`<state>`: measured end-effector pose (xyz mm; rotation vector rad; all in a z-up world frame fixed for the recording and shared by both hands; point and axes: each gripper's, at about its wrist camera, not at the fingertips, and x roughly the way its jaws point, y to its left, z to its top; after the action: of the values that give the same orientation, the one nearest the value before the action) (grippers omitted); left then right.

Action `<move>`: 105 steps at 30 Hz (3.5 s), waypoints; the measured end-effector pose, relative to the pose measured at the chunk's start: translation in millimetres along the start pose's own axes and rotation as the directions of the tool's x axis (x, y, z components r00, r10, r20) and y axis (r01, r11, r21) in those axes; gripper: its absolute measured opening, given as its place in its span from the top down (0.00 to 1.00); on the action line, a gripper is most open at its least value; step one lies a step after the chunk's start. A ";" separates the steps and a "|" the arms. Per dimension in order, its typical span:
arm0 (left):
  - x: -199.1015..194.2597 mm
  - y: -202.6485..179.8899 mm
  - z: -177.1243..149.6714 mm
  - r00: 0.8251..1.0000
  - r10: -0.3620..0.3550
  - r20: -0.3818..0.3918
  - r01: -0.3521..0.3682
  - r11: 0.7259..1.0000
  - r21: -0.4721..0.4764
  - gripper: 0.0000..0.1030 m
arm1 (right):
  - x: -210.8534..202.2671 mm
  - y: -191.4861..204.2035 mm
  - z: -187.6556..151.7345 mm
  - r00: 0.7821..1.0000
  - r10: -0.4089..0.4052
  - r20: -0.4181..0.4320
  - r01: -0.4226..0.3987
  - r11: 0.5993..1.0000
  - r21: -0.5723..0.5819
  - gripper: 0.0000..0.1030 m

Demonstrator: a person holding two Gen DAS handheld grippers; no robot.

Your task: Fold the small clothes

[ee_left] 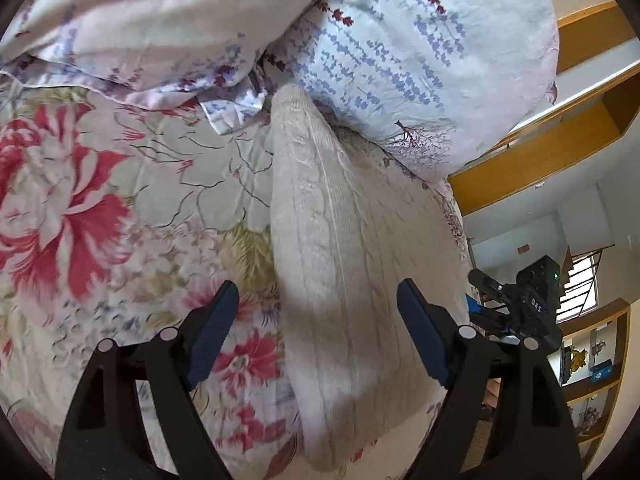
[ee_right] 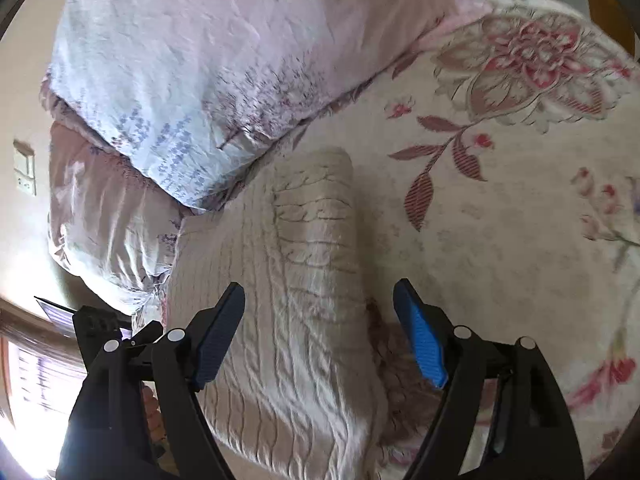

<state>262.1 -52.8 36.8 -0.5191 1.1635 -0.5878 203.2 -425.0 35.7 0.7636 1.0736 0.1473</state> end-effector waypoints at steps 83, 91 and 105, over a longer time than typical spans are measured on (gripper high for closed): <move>-159.9 40.3 -114.7 0.868 0.277 0.412 -0.384 0.901 0.203 0.27 | 34.8 192.8 -97.8 0.976 0.003 0.218 0.105 0.869 -0.483 0.50; -138.2 49.8 -118.8 0.819 0.456 0.348 -0.536 0.824 0.183 0.27 | 57.4 208.4 -163.1 0.973 -0.132 0.189 0.226 0.713 -0.664 0.50; -157.5 44.0 -166.3 0.781 0.415 0.467 -0.546 0.817 0.186 0.04 | 7.5 187.7 -190.5 0.931 -0.089 0.353 0.296 0.748 -0.594 0.03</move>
<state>67.3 72.5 64.4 -0.0406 0.7347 -0.1824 94.1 -189.3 99.8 0.0369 0.7224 0.1960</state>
